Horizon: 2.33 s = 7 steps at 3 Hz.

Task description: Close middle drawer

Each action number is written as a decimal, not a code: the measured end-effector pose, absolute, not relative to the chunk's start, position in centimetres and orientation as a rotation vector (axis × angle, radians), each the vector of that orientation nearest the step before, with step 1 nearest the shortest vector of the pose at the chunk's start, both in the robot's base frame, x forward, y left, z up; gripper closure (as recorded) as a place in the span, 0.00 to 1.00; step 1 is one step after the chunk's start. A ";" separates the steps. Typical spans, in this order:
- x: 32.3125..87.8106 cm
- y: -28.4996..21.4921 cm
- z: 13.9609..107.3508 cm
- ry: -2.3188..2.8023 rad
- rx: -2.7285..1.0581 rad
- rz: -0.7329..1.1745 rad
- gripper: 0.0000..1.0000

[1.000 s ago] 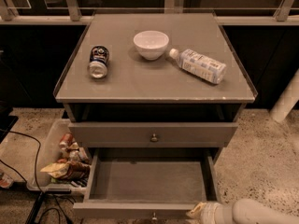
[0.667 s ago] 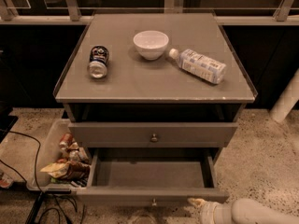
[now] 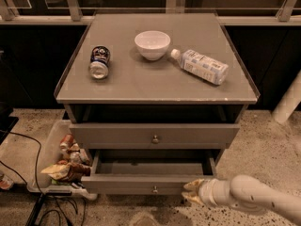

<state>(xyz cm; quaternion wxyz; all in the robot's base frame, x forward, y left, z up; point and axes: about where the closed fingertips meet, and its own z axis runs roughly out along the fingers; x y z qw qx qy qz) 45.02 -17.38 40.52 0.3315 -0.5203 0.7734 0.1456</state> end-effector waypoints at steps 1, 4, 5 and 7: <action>49.3 -18.4 41.0 2.019 -1.327 0.340 0.84; 53.7 -19.5 41.5 2.033 -1.294 0.270 0.60; 53.7 -19.5 41.5 2.033 -1.294 0.270 0.36; 50.7 -19.7 42.4 2.030 -1.327 0.321 0.00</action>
Offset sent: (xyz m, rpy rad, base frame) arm 0.1981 -0.0538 0.0248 -0.1087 -0.1361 -0.1909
